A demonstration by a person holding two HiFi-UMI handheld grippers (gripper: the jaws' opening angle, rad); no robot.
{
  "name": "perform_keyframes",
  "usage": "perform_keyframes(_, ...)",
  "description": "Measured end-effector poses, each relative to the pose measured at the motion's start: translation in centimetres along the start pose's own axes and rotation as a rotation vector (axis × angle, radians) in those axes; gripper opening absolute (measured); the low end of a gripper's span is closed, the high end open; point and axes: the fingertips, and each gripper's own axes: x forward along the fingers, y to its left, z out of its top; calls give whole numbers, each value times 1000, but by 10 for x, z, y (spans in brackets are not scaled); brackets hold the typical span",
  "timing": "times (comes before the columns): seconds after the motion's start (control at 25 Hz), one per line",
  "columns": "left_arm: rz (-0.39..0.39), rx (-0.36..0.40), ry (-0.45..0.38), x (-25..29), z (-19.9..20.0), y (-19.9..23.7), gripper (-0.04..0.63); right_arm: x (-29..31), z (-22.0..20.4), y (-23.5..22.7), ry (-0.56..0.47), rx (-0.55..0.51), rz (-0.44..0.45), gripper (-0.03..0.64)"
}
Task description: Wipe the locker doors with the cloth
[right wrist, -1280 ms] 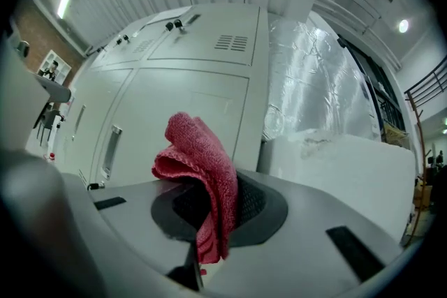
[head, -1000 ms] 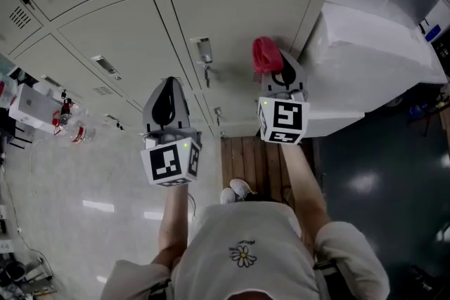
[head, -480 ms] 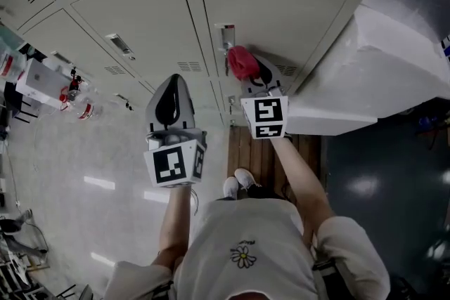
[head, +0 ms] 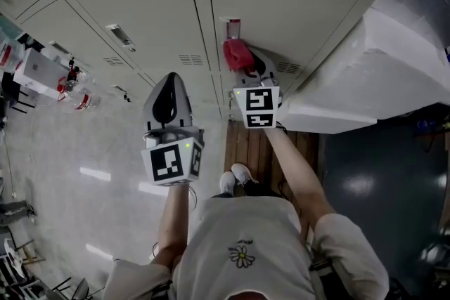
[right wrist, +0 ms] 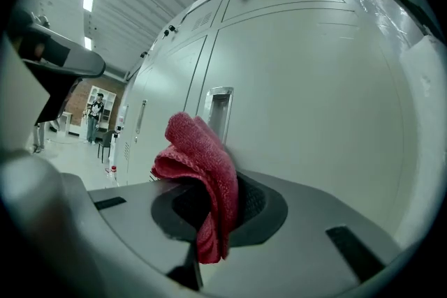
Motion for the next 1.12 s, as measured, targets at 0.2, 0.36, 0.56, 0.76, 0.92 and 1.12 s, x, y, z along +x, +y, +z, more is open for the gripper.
perform_keyframes(0.2, -14, 1, -3, 4, 1, -4, 17, -2, -1, -5, 3, -4, -15, 38)
perform_keyframes(0.36, -33, -2, -4, 7, 0, -9, 17, -13, -3, -24, 11, -18, -76, 38)
perform_keyframes(0.56, -73, -7, -5, 15, -2, -23, 17, -35, -8, -62, 15, -33, -161, 39)
perform_keyframes(0.76, -113, -11, -13, 24, -2, -38, 17, -59, -18, -106, 33, -30, -268, 39)
perform_keyframes(0.92, -156, -12, -8, 28, -6, -52, 17, -77, -26, -138, 52, -22, -350, 38)
perform_keyframes(1.12, -190, -18, 1, 31, -9, -66, 17, -94, -33, -166, 69, -19, -434, 38)
